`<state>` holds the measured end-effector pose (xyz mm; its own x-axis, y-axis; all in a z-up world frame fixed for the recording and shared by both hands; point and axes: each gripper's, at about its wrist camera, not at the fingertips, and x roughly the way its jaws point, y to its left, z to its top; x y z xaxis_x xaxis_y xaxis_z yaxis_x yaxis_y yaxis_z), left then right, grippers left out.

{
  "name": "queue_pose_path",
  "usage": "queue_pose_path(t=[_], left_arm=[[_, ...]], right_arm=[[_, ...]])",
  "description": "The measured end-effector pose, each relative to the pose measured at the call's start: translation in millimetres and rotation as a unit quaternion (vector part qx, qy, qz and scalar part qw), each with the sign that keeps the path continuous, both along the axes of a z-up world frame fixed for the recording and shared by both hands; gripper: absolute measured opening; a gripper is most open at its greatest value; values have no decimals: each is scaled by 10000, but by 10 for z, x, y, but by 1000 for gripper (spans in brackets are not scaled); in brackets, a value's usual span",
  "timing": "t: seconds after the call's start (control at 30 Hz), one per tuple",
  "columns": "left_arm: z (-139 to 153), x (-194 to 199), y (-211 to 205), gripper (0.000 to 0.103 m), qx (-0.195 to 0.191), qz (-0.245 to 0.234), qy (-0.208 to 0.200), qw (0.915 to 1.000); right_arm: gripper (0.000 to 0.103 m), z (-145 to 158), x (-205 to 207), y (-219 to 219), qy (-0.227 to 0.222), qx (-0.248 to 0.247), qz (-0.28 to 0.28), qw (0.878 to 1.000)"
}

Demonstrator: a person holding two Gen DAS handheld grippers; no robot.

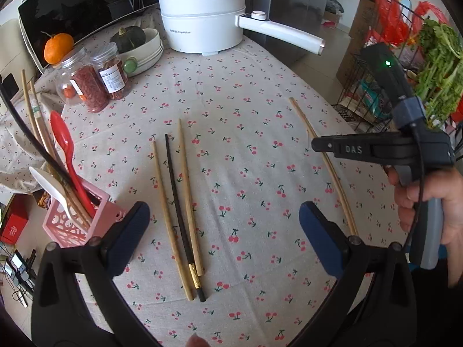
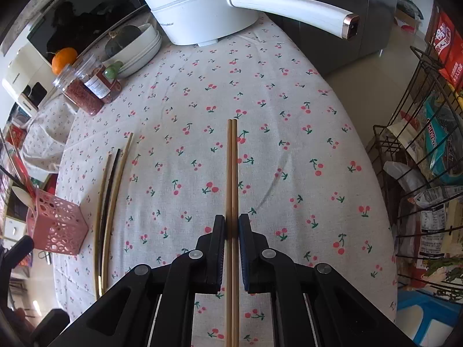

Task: Organize utensils
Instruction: 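Lift the chopstick pair with the right tool while the left tool closes on a wooden chopstick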

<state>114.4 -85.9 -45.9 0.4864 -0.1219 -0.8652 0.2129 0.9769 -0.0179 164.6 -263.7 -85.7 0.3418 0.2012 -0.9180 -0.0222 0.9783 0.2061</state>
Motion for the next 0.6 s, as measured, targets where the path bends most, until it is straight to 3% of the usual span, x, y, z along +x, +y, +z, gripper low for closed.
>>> queue_pose_path(t=[0.13, 0.2, 0.47, 0.6], left_arm=[[-175, 310, 15, 102, -61, 613, 302, 9976], [-271, 464, 34, 96, -75, 903, 426, 9950], [-670, 875, 126, 37, 98, 1217, 740, 9898], [-802, 965, 156, 30, 158, 1260, 848, 9883]], right_arm=[[9, -10, 66, -90, 15, 139, 2, 9999], [9, -21, 99, -108, 30, 193, 36, 9998], [9, -72, 206, -102, 78, 327, 212, 9992], [9, -97, 240, -109, 105, 409, 260, 9988]])
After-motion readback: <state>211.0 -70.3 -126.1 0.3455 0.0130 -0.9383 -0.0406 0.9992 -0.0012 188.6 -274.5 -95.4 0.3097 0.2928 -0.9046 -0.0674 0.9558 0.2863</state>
